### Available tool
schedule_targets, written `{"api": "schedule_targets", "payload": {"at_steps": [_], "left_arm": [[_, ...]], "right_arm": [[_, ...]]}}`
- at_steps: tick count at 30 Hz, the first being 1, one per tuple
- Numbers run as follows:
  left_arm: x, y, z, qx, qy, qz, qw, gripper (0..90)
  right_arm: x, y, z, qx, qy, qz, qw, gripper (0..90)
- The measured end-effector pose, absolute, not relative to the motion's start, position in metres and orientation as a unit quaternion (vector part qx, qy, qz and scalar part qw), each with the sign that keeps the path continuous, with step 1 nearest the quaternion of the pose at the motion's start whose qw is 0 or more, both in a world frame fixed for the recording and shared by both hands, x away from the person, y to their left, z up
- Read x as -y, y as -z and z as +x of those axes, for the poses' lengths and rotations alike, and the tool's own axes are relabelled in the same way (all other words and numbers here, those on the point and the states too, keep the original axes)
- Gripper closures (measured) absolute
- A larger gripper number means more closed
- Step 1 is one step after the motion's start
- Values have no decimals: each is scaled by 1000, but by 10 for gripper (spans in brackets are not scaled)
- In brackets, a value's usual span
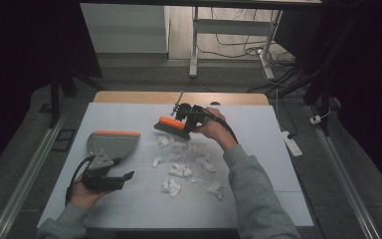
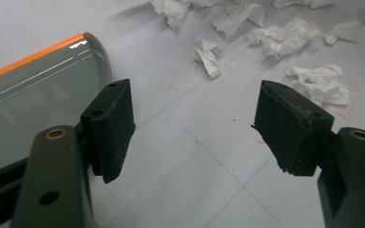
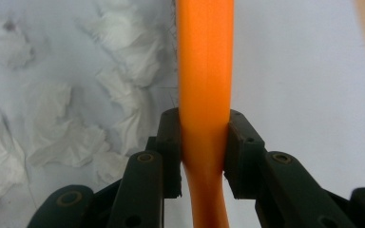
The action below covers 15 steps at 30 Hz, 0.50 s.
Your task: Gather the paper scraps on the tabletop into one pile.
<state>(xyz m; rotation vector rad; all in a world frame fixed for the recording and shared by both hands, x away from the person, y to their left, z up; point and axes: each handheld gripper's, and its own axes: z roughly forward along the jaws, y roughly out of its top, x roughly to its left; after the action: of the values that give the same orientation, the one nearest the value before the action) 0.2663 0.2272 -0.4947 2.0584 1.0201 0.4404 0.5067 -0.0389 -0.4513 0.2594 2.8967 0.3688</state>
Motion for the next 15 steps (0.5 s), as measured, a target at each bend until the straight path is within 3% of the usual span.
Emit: {"api": "schedule_targets", "payload": {"at_steps": [10, 15], "left_arm": [[-226, 495, 265, -401, -174, 811, 388, 300], [-226, 496, 265, -402, -174, 812, 387, 300]], "right_arm": [[46, 445, 474, -995, -79, 26, 60, 706], [65, 428, 468, -986, -143, 45, 69, 705]]}}
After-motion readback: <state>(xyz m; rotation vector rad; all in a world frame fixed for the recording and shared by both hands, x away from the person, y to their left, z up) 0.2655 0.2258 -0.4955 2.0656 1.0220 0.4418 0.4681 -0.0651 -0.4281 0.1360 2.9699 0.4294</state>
